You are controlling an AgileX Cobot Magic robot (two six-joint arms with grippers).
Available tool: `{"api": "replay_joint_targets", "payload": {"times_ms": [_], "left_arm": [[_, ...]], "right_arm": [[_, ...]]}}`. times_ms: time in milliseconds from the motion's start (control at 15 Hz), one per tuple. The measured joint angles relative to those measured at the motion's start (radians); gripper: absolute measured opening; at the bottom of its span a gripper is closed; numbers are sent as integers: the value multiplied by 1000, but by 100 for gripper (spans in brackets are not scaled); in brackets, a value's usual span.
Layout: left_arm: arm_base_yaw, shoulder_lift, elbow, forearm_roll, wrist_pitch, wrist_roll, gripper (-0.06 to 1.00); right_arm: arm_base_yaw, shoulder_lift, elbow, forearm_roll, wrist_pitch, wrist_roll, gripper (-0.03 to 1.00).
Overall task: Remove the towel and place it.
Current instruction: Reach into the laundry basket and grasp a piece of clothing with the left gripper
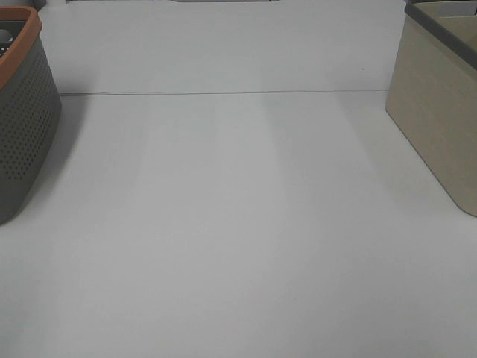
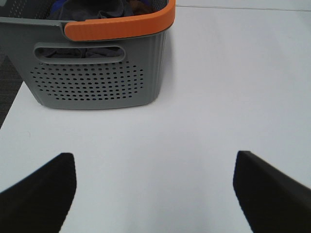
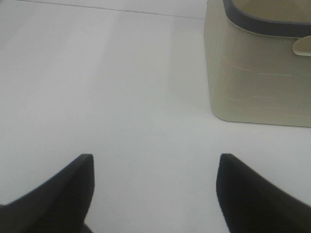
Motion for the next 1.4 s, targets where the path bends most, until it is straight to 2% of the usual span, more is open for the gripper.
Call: {"api": "replay_joint_targets", "payload": {"times_ms": [1400], "left_arm": [[0, 0, 0, 0, 0, 0, 82]], "right_arm": [[0, 0, 0, 0, 0, 0, 70]]}}
